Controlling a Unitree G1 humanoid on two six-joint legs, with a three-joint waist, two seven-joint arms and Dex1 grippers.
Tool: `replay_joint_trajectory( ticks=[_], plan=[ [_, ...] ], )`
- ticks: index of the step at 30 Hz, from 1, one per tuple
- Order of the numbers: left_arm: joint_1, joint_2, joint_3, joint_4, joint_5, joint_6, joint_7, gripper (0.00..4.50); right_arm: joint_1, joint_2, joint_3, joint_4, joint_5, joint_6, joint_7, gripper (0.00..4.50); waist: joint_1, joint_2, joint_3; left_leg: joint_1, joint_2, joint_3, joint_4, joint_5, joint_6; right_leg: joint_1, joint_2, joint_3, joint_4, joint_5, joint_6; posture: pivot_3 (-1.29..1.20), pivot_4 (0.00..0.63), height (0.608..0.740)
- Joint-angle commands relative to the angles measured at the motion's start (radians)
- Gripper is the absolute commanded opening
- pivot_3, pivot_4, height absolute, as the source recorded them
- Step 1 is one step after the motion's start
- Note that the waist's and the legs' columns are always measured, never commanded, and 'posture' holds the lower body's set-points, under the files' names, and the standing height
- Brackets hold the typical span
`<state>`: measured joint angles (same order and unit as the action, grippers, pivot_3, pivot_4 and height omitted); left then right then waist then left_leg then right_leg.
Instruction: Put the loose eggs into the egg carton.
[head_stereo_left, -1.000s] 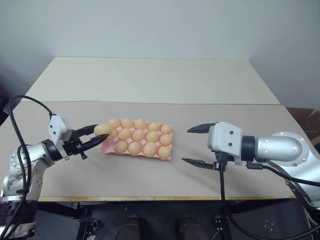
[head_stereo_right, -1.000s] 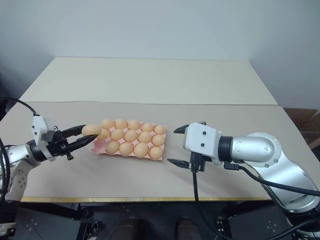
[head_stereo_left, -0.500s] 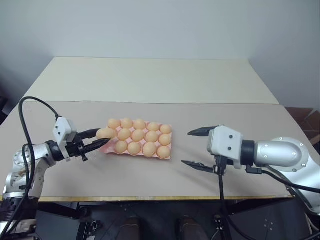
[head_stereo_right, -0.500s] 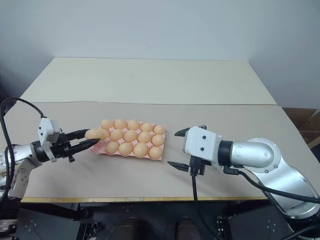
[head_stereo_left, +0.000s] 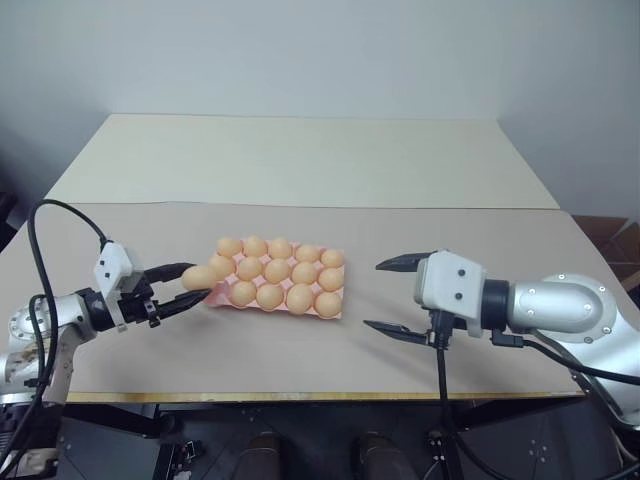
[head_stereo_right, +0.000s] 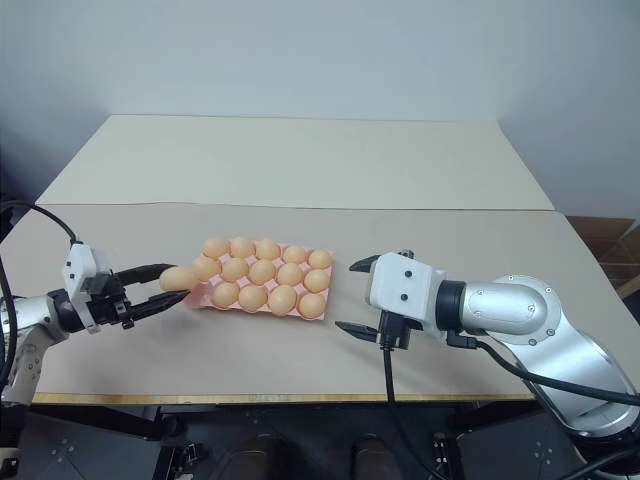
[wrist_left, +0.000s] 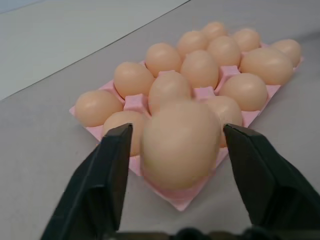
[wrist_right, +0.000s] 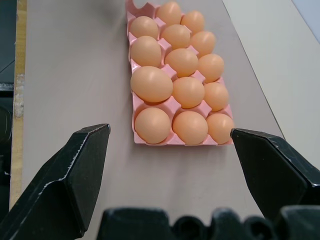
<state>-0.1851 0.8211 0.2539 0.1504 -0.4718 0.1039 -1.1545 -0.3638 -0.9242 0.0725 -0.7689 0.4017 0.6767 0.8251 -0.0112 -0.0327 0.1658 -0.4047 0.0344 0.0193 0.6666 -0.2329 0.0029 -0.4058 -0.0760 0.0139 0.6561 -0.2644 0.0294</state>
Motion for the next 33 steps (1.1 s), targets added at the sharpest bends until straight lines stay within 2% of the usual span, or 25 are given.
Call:
replay_joint_trajectory(
  ticks=[1,10,17,24,29,33],
  plan=[
    [-0.034,-0.016,0.032,0.015,-0.001,-0.015,0.039,3.91,-0.014,0.002,-0.009,-0.011,-0.013,-0.022,-0.003,4.50,0.001,0.000,0.000,0.000,0.000,0.000,0.000,0.000,0.000,0.000,0.000,0.000,0.000,0.000,0.000,0.00,0.150,0.740],
    [-0.022,0.031,0.060,0.009,-0.027,-0.018,-0.034,3.91,-0.009,0.000,-0.016,-0.012,-0.017,-0.020,-0.001,4.50,0.000,0.000,0.000,0.000,0.000,0.000,0.000,0.000,0.000,0.000,0.000,0.000,0.000,0.000,0.000,0.00,0.150,0.740],
    [0.076,0.108,0.180,-0.150,-0.137,0.092,-0.100,3.91,-0.009,-0.007,-0.043,0.009,0.006,-0.034,0.030,4.50,-0.002,0.000,0.000,0.000,0.001,-0.001,0.000,0.000,0.000,-0.001,0.000,0.000,0.000,0.000,0.000,0.00,0.150,0.740],
    [0.200,0.157,0.281,-0.293,-0.160,0.159,-0.105,3.91,-0.003,-0.059,-0.098,0.077,0.027,-0.103,0.141,4.50,0.000,0.001,0.000,0.000,0.001,-0.001,0.000,0.000,0.000,0.000,0.000,0.000,0.000,0.000,0.000,0.00,0.150,0.740],
    [0.288,0.145,0.366,-0.451,-0.184,0.215,-0.056,3.91,0.013,-0.090,-0.153,0.153,0.073,-0.159,0.254,4.50,-0.001,0.000,0.001,0.000,0.001,0.000,0.000,0.000,0.000,0.000,0.000,0.000,-0.001,0.000,0.000,0.00,0.150,0.740],
    [0.366,0.113,0.423,-0.581,-0.211,0.259,-0.011,3.91,-0.006,-0.105,-0.149,0.219,0.073,-0.201,0.323,4.50,-0.001,0.001,0.001,0.001,0.001,0.000,0.000,0.000,0.000,0.000,0.000,0.001,-0.001,0.000,0.000,0.00,0.150,0.740]
  ],
)
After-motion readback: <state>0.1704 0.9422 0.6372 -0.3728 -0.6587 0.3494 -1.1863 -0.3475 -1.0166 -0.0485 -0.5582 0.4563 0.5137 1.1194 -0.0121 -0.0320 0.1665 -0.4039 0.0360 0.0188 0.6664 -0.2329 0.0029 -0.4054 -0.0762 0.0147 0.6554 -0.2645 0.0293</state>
